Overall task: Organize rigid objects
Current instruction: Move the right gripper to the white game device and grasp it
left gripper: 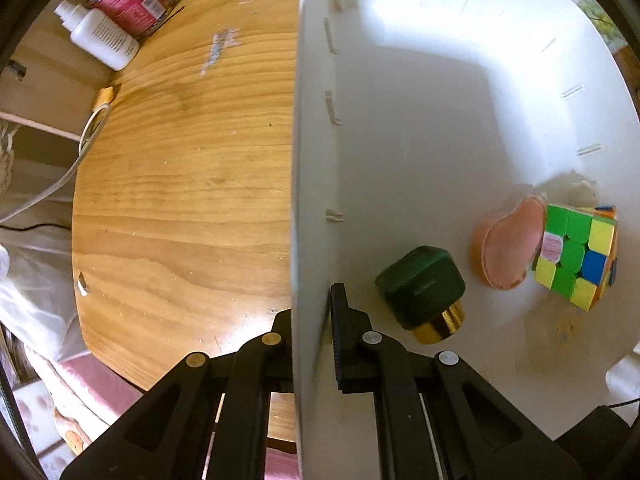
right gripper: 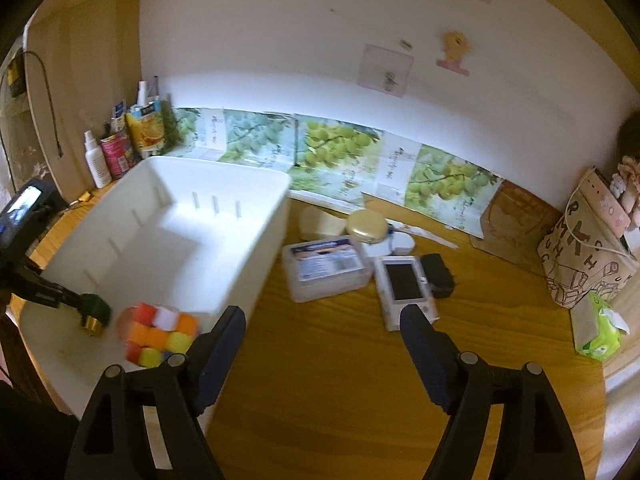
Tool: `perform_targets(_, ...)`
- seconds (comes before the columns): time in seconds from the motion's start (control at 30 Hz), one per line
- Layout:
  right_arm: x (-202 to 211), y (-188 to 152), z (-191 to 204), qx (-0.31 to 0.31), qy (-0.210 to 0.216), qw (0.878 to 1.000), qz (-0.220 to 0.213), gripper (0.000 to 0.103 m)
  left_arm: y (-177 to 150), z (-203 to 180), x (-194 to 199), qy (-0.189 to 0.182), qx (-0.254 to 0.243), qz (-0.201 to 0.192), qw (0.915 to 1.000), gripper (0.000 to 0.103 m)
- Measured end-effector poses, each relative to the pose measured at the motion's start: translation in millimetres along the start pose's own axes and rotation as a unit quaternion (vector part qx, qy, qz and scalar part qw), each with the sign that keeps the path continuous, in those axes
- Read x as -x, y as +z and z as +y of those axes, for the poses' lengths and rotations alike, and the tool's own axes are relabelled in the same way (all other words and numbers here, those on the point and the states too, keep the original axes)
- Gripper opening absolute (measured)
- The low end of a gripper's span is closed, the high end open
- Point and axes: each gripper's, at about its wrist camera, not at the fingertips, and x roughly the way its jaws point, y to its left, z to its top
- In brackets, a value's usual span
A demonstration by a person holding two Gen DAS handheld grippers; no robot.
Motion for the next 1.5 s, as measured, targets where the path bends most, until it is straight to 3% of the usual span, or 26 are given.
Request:
perform_targets(0.33,-48.8,-1.1,-59.8,0.002,-0.002,1.0,0.017,0.081,-1.5,-5.7,0.6,0.03,0.056,0.006,0.998,0.015)
perform_targets(0.6,-95.3,-8.0,-85.0,-0.018,0.003,0.999,0.04,0.084,6.9,-4.7,-2.8,0.047,0.074,0.013,0.9961,0.018)
perform_targets(0.87,-128.4,-12.7,-87.4,-0.021,0.008,0.998,0.061,0.084,9.5,-14.0,-3.5,0.054,0.086,0.02,0.9946,0.02)
perform_targets(1.5,-162.0,-7.0,-82.0,-0.03,0.015,0.997,0.069,0.082,13.2,-6.8,-7.0,0.063,0.095,0.031,0.993,0.022)
